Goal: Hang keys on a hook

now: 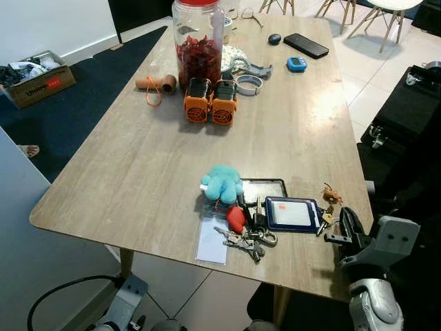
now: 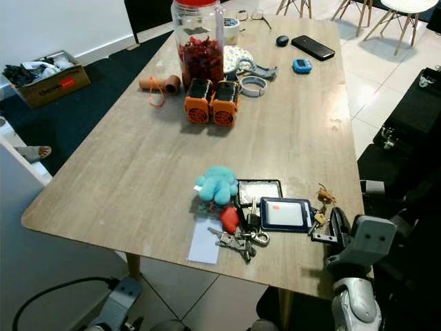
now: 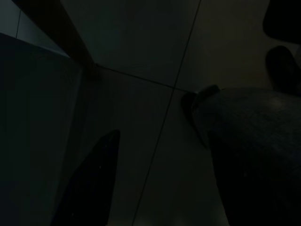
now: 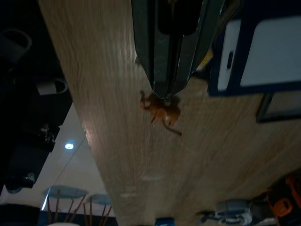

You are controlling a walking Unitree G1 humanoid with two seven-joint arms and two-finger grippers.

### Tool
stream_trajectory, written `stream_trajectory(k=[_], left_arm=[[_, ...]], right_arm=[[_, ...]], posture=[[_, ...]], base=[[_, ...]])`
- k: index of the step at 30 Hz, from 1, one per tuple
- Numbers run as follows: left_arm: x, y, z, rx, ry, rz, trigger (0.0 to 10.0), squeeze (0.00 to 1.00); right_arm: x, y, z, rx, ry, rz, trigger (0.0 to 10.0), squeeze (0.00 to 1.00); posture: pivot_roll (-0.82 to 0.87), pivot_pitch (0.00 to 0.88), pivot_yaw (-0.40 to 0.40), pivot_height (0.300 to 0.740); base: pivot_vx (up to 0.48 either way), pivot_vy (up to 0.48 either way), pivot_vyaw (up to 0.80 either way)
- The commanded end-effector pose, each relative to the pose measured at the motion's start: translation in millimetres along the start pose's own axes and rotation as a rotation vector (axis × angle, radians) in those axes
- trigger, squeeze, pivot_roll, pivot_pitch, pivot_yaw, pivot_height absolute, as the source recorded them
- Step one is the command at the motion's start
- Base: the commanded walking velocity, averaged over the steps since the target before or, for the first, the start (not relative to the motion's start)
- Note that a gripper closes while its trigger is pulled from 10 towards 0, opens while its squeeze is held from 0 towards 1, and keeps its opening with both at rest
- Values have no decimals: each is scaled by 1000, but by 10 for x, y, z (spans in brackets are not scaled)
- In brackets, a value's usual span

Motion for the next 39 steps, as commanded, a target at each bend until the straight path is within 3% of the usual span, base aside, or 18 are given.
stream_trajectory(k=[1, 2, 3, 4, 6, 7, 9, 10, 11, 12, 13, 14, 39], left_arm=[[-45, 4, 45, -14, 5, -20, 10000, 8], [-45, 3, 43, -14, 5, -21, 10000, 8], [-44, 3, 43, -15, 4, -21, 10000, 8], [-43, 3, 42, -15, 4, -21, 10000, 4], [-42, 2, 42, -15, 3, -21, 10000, 4], [-40, 2, 41, -16, 2, -20, 10000, 8], [-38, 2, 40, -16, 2, -20, 10000, 8], [-38, 2, 39, -15, 2, -19, 10000, 8], [-38, 2, 39, -15, 2, -19, 10000, 8], [-38, 2, 39, -15, 2, -19, 10000, 8], [-39, 2, 38, -15, 2, -20, 10000, 8], [-42, 3, 38, -16, 1, -21, 10000, 8], [-80, 14, 49, -22, -7, -34, 10000, 8]], right_arm=[[-31, 30, 3, 1, 11, -8, 275, 0], [-56, 37, -10, 7, 24, -18, 7608, 0], [-74, 41, -20, 12, 36, -25, 10000, 271], [-98, 42, -22, 12, 47, -37, 10000, 729], [-112, 41, -21, 10, 53, -44, 10000, 729], [-116, 38, -19, 9, 54, -46, 10000, 1000], [-116, 36, -18, 8, 55, -47, 10000, 1000], [-114, 35, -16, 8, 54, -45, 10000, 929], [-114, 35, -16, 8, 54, -45, 10000, 929], [-113, 34, -15, 8, 54, -44, 10000, 804], [-114, 37, -15, 8, 54, -45, 10000, 259], [-116, 39, -14, 8, 54, -46, 10000, 8], [-131, -20, -4, -20, 88, -61, 10000, 0]], posture=[[31, 99, 0, 740], [29, 100, 3, 740], [29, 100, 3, 740], [30, 101, 3, 740], [30, 101, 3, 740], [31, 103, 3, 740], [31, 104, 3, 740], [31, 104, 3, 740], [31, 104, 3, 740], [31, 104, 3, 740], [31, 105, 2, 740], [31, 105, 2, 740], [33, 102, 3, 740]], base=[[0, 0, 0], [0, 0, 0], [0, 0, 0], [0, 0, 0], [0, 0, 0], [0, 0, 0], [0, 0, 0], [0, 0, 0], [0, 0, 0], [0, 0, 0], [0, 0, 0], [0, 0, 0], [0, 0, 0]])
Point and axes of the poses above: a point about 5 cm out from each wrist's last joint towards the gripper, its own y axis pointing back from the gripper into the wrist, its own x axis along the axis of the wrist's last joint, z = x × y, the point moved 5 cm from there along -y, pointing out of the wrist towards the gripper, and after that the axes turned 13 degrees about -y, right-handed, at the moved point
